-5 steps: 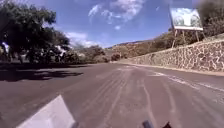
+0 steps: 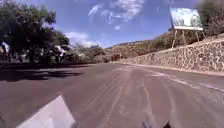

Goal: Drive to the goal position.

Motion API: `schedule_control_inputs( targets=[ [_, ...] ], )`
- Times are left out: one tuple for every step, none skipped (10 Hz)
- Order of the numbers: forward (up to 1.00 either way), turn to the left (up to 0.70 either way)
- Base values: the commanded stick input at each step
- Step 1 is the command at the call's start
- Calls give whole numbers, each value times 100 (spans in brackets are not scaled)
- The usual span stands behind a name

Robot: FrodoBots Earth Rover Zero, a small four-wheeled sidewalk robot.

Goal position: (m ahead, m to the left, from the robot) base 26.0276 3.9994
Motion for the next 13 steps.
schedule_control_inputs(
  targets=[
    [70,0],
    [70,0],
    [70,0],
    [70,0],
    [67,0],
    [51,0],
    [50,0],
    [50,0],
    [50,0],
    [50,0],
    [50,0],
    [50,-39],
    [50,-50]
  ],
)
